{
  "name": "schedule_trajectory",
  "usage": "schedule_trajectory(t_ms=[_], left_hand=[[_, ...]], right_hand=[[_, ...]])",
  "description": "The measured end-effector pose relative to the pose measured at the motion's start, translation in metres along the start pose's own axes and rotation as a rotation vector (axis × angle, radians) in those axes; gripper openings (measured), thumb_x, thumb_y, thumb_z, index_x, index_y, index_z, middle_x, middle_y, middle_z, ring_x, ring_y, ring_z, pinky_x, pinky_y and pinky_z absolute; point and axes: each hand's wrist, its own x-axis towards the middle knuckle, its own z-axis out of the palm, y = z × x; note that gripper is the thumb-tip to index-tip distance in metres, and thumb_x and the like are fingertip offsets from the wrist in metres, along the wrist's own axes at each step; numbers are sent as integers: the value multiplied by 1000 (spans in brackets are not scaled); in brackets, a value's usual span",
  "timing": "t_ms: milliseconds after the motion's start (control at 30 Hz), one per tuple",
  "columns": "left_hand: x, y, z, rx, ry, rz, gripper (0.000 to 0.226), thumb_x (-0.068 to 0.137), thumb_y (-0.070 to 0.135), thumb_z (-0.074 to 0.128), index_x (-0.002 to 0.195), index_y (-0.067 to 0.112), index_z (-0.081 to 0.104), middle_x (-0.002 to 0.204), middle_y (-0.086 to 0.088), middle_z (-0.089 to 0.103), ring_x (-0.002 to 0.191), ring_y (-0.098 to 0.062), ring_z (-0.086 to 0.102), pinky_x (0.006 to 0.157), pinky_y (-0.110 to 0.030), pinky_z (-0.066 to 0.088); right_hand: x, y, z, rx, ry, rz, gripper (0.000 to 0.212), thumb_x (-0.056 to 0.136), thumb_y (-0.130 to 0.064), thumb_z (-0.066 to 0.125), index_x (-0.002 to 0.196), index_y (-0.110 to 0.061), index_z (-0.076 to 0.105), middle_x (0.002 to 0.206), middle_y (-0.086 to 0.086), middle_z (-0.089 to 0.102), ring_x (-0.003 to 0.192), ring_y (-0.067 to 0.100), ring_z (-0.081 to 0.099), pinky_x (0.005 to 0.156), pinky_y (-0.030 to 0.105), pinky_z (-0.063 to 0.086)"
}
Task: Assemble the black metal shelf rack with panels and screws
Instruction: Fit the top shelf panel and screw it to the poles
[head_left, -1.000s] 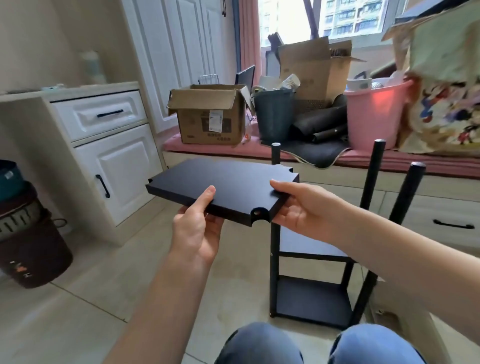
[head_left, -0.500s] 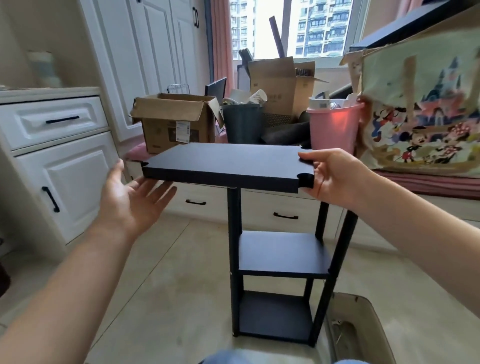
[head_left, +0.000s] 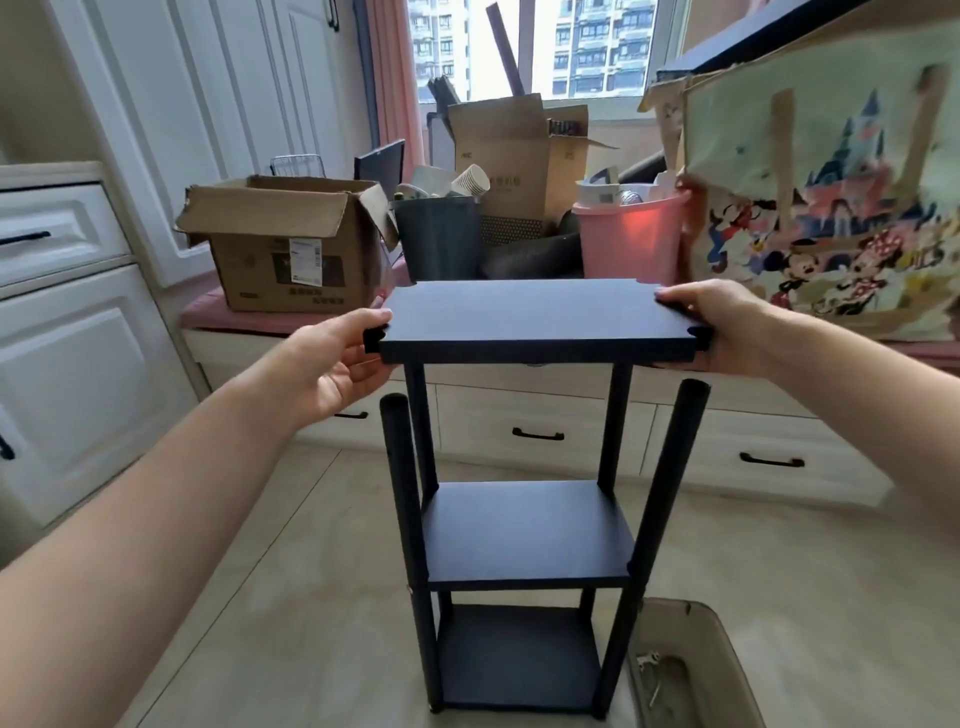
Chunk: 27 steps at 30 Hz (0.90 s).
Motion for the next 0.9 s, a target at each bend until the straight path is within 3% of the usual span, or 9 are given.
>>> schedule_trajectory(t_ms=[100,233,333,433,667,900], left_hand=[[15,-12,5,19,-25,17,20,89,21,72,104,9,65,77,-5,74,63,-16,72,58,-25,60],[26,-24,8,0,-50,8,16,89,21,69,101,11,65,72,-1,69,57,-13,65,53,-23,54],[28,-33,7,-14,-103,-42,28,77,22,73,101,12,63,71,2,68,57,-12,64,53,-23,54],[29,-42,4,-51,-106,-58,24,83,22,69,105,11,63,71,2,67,55,-11,62,51,-22,52],[31,-51,8,-126,39,-1,18,85,25,70,97,13,65,65,1,63,56,-14,56,50,-25,51],[30,-49,1,-185,31,-14,28,79,29,73,102,13,67,75,1,72,60,-15,69,56,-26,57]], right_hand=[[18,13,-12,-76,-15,-21,17,94,-26,60,105,-13,58,79,2,61,63,15,60,49,24,53],[34,26,-19,-83,-69,2,14,95,-26,58,94,-12,59,71,1,61,61,16,56,60,27,42],[42,33,-19,-65,-77,-16,15,96,-23,57,94,-10,63,76,2,65,62,15,60,60,25,44],[45,34,-17,-100,-59,-51,15,95,-24,59,93,-10,63,79,4,63,64,17,57,60,27,41],[47,34,-11,-144,-100,-53,19,96,-27,58,102,-9,60,82,5,58,65,17,53,61,28,38],[45,37,-8,-199,-145,-44,34,96,-32,57,120,-7,59,98,9,53,65,16,52,60,29,33]])
